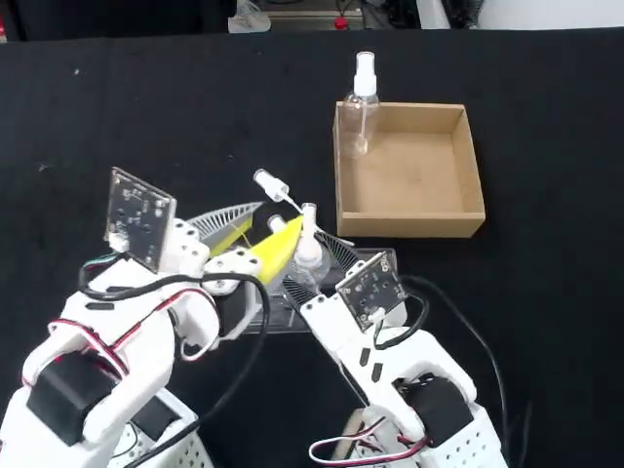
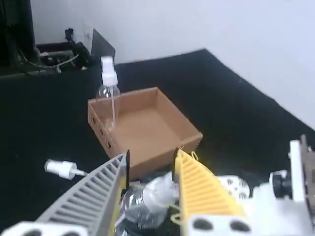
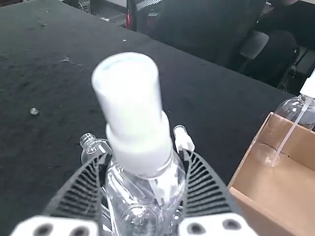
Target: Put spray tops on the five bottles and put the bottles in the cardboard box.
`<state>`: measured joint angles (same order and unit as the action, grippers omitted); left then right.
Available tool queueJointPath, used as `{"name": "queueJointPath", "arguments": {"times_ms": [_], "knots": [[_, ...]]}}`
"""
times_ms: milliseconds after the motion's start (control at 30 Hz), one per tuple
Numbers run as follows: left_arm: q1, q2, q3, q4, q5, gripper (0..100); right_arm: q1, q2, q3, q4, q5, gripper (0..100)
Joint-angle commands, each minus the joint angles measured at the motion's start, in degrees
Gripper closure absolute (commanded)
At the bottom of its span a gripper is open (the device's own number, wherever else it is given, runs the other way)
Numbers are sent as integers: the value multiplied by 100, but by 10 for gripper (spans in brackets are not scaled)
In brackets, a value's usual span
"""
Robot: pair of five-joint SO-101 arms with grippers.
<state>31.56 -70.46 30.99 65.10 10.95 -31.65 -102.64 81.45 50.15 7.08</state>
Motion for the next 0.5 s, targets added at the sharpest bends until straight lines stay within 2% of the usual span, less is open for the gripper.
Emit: {"name": "queueJointPath", "arguments": {"times_ms": [0, 133, 467], "knots": [[303, 9, -312, 308, 0, 841, -18, -66, -347, -9, 0, 988], [338, 9, -189, 316, 0, 841, -18, -66, -347, -18, 0, 988], [330, 18, 884, -835, 0, 841, -18, -66, -347, -9, 0, 988]]}}
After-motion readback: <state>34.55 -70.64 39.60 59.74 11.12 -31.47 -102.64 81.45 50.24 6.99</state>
